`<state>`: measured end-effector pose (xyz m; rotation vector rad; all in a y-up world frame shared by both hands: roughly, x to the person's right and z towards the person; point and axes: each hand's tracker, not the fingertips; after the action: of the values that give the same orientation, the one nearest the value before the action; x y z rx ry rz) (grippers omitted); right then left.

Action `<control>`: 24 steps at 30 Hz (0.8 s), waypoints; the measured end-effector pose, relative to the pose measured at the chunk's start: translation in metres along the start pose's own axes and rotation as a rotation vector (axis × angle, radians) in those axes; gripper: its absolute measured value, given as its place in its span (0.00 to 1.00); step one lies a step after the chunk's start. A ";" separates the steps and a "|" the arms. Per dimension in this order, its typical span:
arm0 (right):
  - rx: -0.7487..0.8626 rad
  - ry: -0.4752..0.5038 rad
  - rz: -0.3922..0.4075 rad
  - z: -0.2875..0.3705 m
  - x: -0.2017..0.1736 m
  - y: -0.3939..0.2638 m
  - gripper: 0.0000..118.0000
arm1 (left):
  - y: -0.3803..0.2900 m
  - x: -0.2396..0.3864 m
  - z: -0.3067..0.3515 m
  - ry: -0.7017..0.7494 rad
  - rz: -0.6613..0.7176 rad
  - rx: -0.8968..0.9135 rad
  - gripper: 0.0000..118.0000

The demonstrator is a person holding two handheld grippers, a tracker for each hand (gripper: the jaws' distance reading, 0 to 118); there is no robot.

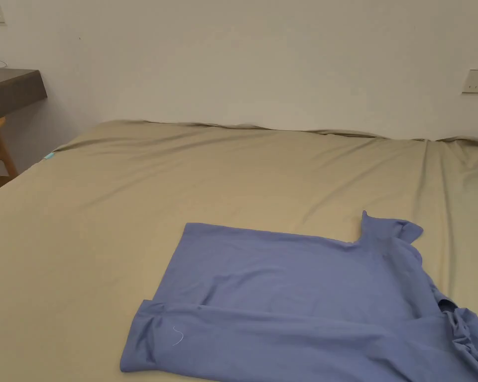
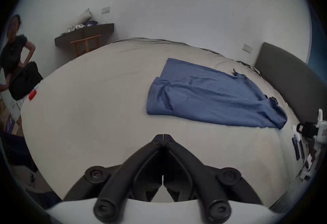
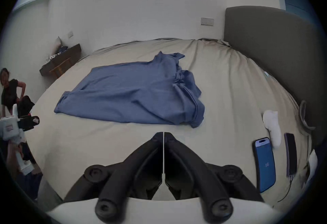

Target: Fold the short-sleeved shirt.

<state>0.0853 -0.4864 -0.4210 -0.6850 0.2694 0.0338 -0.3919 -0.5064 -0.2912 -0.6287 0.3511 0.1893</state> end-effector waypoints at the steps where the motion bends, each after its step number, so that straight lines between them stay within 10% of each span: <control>1: 0.004 -0.015 0.023 0.000 0.003 0.002 0.03 | 0.005 0.002 -0.003 0.004 -0.023 -0.007 0.00; 5: 0.038 -0.018 0.010 0.002 0.010 0.016 0.03 | 0.045 0.001 -0.037 -0.015 -0.044 -0.020 0.01; 9: 0.062 -0.020 0.009 0.000 0.014 0.029 0.03 | 0.087 0.001 -0.095 -0.014 -0.075 -0.118 0.54; 12: 0.068 -0.021 0.012 0.001 0.016 0.033 0.03 | 0.097 0.000 -0.140 -0.052 -0.079 -0.261 0.65; 18: 0.028 -0.032 -0.022 -0.009 0.029 0.032 0.03 | 0.087 0.001 -0.174 -0.031 -0.049 -0.348 0.65; 20: -0.060 0.006 -0.066 -0.026 0.039 0.035 0.05 | 0.091 -0.001 -0.169 -0.023 -0.045 -0.298 0.37; 21: -0.107 0.005 -0.076 -0.038 0.044 0.037 0.21 | 0.093 -0.004 -0.168 -0.029 -0.043 -0.290 0.13; 23: -0.143 -0.006 -0.048 -0.063 0.049 0.039 0.84 | 0.091 -0.001 -0.165 -0.119 0.003 -0.294 0.09; 24: -0.139 -0.005 -0.032 -0.078 0.051 0.039 0.90 | 0.090 0.003 -0.167 -0.087 -0.025 -0.304 0.09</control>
<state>0.1119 -0.5081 -0.5162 -0.8271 0.2534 0.0241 -0.4581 -0.5352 -0.4665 -0.9215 0.2319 0.2477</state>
